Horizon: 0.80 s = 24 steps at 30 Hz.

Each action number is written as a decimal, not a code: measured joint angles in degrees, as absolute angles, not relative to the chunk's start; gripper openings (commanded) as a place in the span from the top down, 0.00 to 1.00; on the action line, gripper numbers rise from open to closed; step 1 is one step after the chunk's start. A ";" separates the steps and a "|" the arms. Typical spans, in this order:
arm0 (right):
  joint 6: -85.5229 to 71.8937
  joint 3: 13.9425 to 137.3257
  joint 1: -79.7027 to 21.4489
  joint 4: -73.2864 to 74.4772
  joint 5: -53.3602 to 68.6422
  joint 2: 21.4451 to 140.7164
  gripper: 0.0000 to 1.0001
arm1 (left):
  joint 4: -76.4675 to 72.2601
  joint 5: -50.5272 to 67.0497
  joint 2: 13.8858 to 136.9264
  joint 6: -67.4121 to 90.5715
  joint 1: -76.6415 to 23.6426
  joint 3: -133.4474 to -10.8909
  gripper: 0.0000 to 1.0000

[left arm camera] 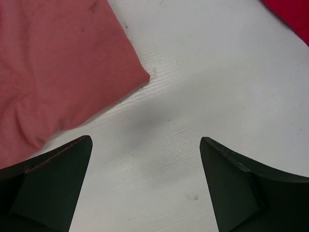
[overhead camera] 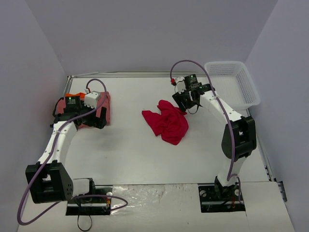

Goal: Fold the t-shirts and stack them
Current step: Flatten out the tshirt

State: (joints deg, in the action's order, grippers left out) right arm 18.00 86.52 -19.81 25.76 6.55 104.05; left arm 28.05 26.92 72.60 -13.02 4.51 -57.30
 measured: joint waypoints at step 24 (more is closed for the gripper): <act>18.31 82.15 -19.81 25.54 7.55 105.89 0.81 | 28.01 26.70 72.60 -13.08 4.49 -57.28 0.06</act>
State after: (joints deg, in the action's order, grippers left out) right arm 18.31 82.15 -19.81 25.54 7.55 105.89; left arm 28.01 26.70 72.60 -13.08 4.49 -57.28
